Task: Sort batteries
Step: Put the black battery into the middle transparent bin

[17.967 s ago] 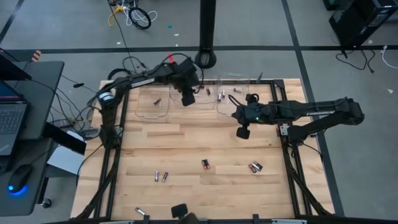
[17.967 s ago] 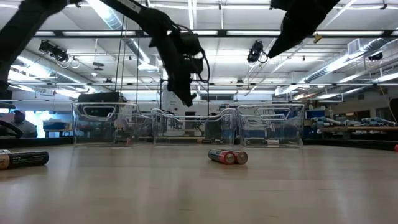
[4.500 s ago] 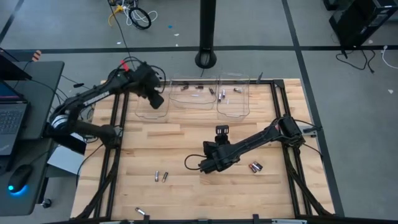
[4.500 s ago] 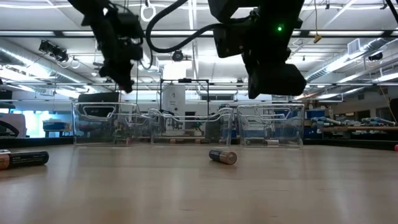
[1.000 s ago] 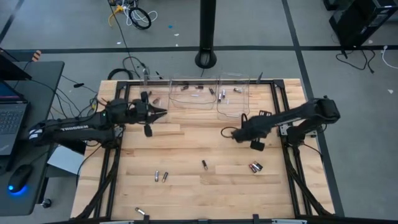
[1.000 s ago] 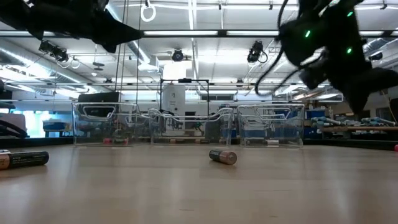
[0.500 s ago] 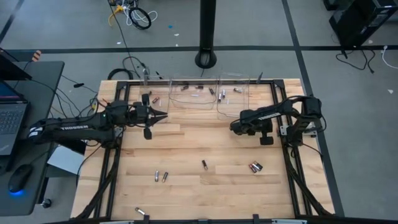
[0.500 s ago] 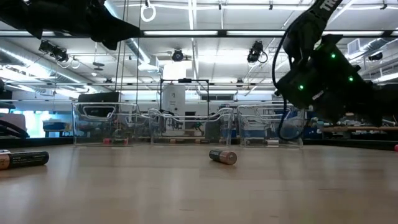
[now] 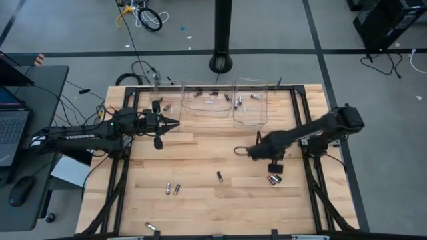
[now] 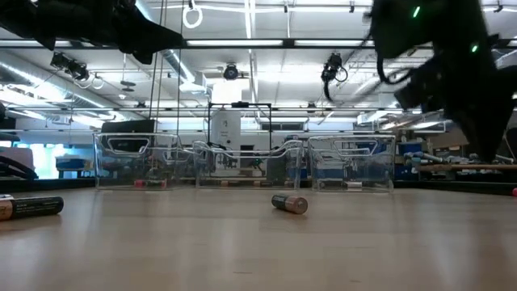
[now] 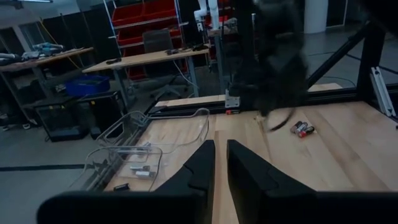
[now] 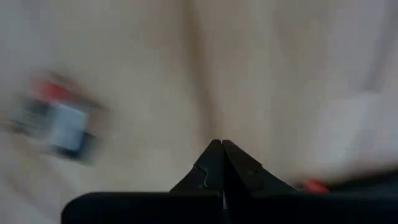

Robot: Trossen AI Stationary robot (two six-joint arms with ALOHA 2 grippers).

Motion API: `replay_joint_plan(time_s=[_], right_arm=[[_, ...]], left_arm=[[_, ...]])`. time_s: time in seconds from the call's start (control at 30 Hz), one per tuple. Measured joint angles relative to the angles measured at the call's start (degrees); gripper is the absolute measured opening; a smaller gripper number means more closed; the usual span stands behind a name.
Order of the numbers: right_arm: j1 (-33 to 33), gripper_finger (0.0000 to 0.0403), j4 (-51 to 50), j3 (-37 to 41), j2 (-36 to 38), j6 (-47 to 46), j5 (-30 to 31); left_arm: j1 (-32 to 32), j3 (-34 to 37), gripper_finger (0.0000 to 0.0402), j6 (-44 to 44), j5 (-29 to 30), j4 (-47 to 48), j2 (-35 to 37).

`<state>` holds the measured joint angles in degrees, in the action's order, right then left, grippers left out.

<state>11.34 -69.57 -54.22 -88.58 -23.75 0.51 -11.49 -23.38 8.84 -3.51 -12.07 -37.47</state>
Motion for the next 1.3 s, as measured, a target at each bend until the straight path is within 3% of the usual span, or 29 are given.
replay_joint_plan(time_s=[0.17,0.27,0.43,0.8,1.3], right_arm=[[9.72,0.0008,7.21,-0.02,4.24,-22.83,-0.94],[15.53,0.0018,7.49,-0.02,4.99,-34.87,1.72],[21.76,0.0053,7.82,-0.02,3.44,-46.05,4.21],[23.47,0.0118,9.61,3.99,0.54,-50.24,4.16],[23.69,0.0124,20.11,11.87,0.81,-50.98,2.41]], left_arm=[[0.00,0.00,0.0048,-0.05,0.00,0.08,-0.02],[0.00,0.00,0.0048,-0.07,0.00,0.05,-0.02],[0.00,0.04,0.0048,-0.09,-0.04,0.16,-0.02],[0.00,3.98,0.0048,-1.23,-0.14,-3.15,-0.07],[0.00,3.98,0.0048,-1.55,-0.15,-4.42,-0.02]])
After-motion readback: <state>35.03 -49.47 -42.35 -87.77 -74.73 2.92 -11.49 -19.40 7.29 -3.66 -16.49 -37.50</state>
